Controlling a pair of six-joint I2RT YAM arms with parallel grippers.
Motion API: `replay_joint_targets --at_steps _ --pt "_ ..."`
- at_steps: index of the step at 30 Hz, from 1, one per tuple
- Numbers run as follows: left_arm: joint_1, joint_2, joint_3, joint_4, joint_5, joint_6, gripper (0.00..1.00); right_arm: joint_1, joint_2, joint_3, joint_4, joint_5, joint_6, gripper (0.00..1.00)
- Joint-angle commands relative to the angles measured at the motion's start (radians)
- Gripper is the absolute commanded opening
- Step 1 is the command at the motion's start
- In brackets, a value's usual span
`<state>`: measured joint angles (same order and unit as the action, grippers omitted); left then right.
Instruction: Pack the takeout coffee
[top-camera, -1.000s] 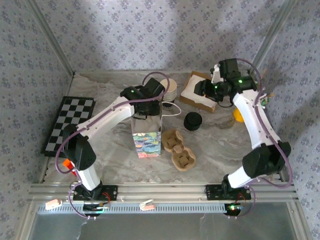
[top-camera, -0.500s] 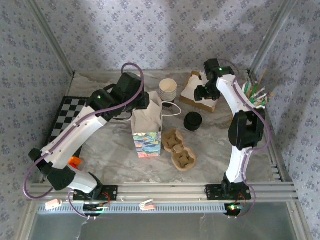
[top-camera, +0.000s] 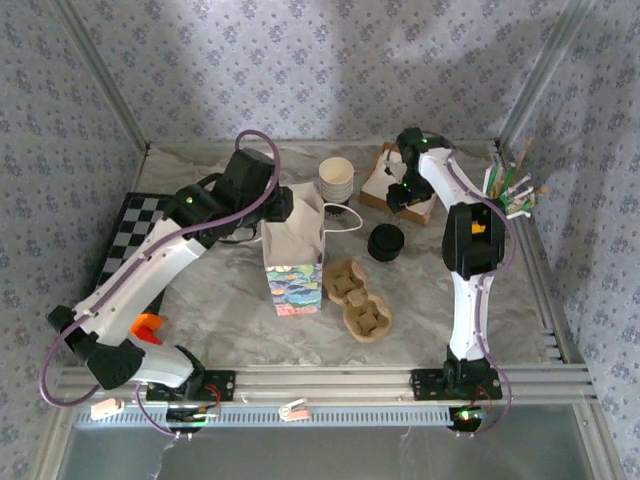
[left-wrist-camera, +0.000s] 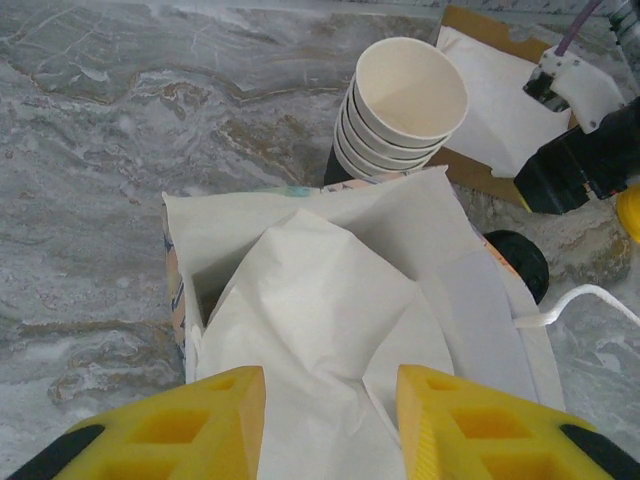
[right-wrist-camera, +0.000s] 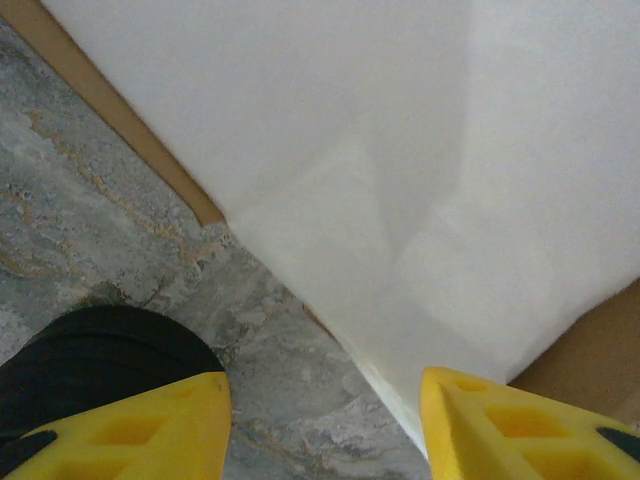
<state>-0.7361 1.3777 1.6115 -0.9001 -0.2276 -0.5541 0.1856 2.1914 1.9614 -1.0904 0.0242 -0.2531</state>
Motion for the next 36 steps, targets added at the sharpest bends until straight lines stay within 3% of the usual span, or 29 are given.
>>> replay_joint_targets --at_steps 1,15,19,31,34,36 --pt "0.012 -0.017 0.014 0.024 0.013 0.026 0.39 0.002 0.034 0.058 -0.002 0.019 -0.042 0.54" --pt "0.03 0.01 0.031 0.034 0.028 0.029 0.41 0.002 0.143 0.166 -0.022 -0.023 -0.054 0.47" --pt "0.03 0.023 0.042 0.031 0.033 0.033 0.42 -0.003 0.142 0.178 -0.007 -0.018 -0.036 0.36" --pt "0.031 0.032 0.052 0.036 0.035 0.034 0.43 -0.012 0.161 0.198 -0.018 -0.046 -0.02 0.15" --pt "0.031 0.031 0.057 0.034 0.038 0.034 0.43 -0.014 0.145 0.222 -0.038 -0.048 -0.016 0.0" --pt "0.032 0.029 0.062 0.034 0.039 0.035 0.43 -0.018 0.113 0.228 -0.032 -0.063 -0.002 0.0"
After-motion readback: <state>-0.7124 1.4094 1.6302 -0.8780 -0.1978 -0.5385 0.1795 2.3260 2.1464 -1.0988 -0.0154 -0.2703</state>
